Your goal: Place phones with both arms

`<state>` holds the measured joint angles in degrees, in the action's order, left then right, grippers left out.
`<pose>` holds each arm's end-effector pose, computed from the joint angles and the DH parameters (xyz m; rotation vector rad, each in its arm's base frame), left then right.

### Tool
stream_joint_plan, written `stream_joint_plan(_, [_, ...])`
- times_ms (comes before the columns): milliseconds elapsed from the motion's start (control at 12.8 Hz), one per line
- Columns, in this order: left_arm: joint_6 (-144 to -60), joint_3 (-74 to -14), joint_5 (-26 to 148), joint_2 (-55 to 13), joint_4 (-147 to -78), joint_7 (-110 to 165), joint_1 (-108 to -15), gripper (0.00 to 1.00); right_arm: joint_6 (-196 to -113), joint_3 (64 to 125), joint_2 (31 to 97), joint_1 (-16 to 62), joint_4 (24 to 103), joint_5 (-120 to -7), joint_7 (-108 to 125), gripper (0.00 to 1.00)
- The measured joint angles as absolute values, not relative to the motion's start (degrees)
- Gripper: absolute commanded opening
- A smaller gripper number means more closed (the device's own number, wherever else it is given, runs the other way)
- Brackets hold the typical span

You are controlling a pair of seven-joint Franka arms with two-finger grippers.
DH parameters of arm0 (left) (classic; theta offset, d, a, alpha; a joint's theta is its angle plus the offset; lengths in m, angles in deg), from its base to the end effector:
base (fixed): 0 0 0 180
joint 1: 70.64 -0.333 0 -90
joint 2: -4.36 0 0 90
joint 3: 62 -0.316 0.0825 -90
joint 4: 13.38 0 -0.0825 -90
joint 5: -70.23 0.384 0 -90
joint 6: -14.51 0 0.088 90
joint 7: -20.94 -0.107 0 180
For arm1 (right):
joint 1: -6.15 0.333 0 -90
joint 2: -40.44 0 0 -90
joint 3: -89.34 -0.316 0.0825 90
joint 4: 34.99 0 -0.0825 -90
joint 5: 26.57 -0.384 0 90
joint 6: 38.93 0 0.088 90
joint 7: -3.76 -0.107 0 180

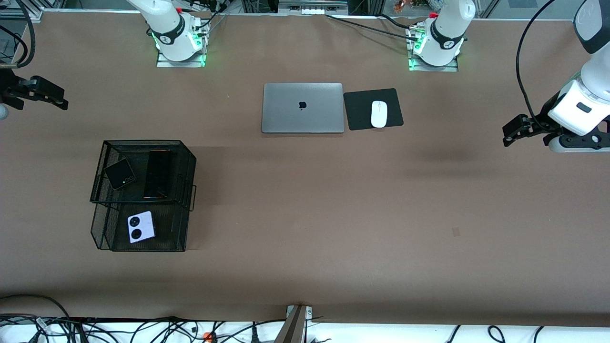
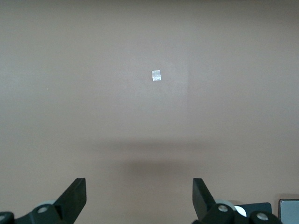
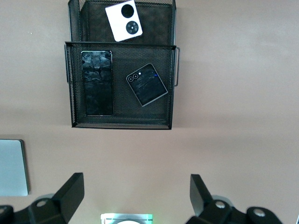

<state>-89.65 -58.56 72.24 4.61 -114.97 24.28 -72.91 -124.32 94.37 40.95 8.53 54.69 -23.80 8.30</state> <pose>0.5670 -0.0088 0.5522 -3.1077 -0.0468 -0.0785 0.5475 -0.0306 0.6156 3.0946 0.0481 -0.1342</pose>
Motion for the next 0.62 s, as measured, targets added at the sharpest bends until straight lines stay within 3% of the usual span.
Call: stream_joint_plan(625, [-89.7,-58.2,72.9,4.6,-115.0,24.1,-72.8,1.00,-124.3,94.1,41.3,8.5,54.7,-24.0,6.3,1.00])
